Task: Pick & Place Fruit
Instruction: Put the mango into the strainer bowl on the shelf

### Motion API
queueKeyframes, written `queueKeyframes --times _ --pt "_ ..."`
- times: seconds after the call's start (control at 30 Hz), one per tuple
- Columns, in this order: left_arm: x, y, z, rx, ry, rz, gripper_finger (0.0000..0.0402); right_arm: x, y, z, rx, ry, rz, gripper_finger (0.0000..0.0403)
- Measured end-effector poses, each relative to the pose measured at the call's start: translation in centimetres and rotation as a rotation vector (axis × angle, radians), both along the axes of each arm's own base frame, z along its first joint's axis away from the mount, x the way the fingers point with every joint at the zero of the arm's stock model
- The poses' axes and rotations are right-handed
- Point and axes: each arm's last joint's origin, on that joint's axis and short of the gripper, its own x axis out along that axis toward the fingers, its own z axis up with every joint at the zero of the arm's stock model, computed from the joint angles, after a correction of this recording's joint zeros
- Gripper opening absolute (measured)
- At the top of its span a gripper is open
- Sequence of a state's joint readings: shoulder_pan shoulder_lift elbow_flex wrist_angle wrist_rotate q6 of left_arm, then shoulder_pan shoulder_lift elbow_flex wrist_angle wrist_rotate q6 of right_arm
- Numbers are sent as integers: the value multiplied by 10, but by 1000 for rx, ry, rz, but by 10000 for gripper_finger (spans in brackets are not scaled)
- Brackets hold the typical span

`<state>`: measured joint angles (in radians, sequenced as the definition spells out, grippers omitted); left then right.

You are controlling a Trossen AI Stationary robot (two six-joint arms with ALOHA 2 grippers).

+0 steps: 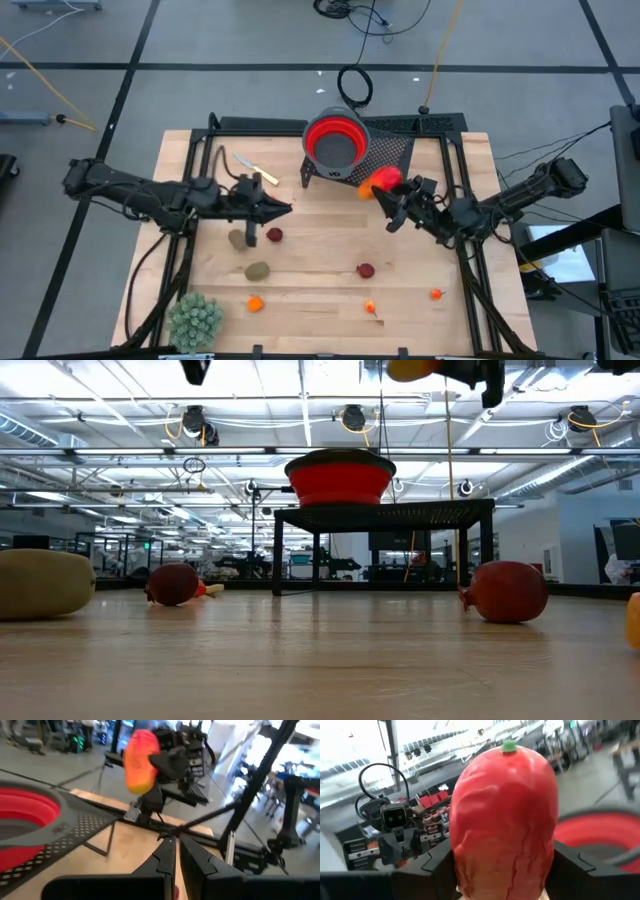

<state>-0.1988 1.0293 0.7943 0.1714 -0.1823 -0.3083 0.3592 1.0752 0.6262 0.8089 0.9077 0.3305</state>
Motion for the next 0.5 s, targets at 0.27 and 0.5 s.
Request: queueKeyframes --times 0.27,0.5 --pt "33 -9 5 10 106 -68 21 4 5 -8 195 -61 187 217" --pt "57 -15 5 62 132 -115 21 6 8 -12 354 -94 328 217"
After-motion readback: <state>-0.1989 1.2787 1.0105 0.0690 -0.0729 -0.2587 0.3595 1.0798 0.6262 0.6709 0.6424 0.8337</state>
